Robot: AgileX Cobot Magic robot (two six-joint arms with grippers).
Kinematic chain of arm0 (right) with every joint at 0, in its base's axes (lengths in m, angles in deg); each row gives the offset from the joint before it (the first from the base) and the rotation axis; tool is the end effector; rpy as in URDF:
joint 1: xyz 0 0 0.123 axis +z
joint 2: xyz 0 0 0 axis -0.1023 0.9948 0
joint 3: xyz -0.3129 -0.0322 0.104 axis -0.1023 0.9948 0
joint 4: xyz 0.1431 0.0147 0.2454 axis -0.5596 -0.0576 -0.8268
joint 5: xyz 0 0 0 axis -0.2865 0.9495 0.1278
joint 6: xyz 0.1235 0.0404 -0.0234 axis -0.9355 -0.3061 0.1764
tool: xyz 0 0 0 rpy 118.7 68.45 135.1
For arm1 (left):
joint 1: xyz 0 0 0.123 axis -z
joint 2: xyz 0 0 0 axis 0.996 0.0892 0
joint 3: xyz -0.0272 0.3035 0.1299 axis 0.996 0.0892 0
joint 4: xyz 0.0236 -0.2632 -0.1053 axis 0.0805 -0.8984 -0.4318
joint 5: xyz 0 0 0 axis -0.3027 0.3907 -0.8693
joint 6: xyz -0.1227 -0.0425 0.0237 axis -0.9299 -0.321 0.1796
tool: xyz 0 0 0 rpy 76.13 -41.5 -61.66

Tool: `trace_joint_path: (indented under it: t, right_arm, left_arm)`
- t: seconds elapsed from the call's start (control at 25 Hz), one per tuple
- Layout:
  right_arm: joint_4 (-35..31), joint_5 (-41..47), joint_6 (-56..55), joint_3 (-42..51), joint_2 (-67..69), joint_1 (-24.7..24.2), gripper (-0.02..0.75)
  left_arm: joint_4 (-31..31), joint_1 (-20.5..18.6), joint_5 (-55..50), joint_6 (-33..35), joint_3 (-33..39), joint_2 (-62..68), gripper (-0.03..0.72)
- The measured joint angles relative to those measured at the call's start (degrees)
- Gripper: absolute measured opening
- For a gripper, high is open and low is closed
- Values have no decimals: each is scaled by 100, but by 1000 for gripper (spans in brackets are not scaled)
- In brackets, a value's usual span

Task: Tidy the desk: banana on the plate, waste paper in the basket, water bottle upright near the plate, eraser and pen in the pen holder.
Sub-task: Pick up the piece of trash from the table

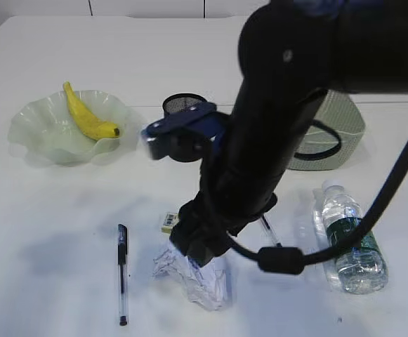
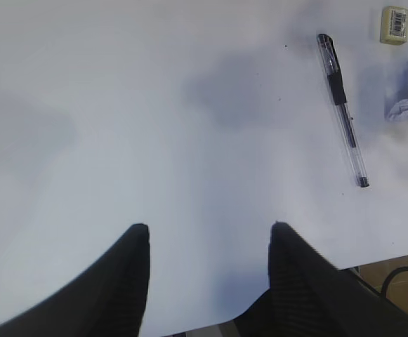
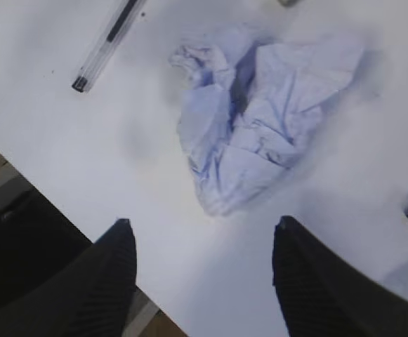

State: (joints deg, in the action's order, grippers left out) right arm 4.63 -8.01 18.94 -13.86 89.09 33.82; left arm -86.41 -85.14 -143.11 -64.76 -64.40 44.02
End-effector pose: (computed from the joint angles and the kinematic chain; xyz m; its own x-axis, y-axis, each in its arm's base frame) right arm 0.2974 0.2685 0.2345 -0.7189 -0.6608 -0.2158 -0.6906 0.7144 0.1130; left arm 0.2092 -0.0227 0.3032 -0.9111 -0.0100 -0.4122 0.0644 0.9840 -0.1662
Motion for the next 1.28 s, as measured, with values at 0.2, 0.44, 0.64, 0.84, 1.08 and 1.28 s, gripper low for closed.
trace_joint_path:
  t: [0.2, 0.44, 0.64, 0.84, 1.08, 1.28]
  right_arm:
    - [193, -245, -172, -9, 312, 464, 459]
    - [286, -429, -224, -14, 528, 499, 459]
    - [340, -719, -249, -26, 528, 499, 460]
    - [372, -887, -145, -26, 528, 499, 505]
    - [414, -1070, -123, -26, 580, 528, 528]
    - [706, -1139, -163, -26, 878, 753, 529]
  left_arm:
    - [-18, 0, 0, 0, 0, 0, 380]
    - [-90, 0, 0, 0, 0, 0, 380]
    - [-108, 0, 0, 0, 0, 0, 380]
    - [-121, 0, 0, 0, 0, 0, 380]
    - [-190, 0, 46, 0, 0, 0, 380]
    - [-298, 0, 120, 0, 0, 0, 380]
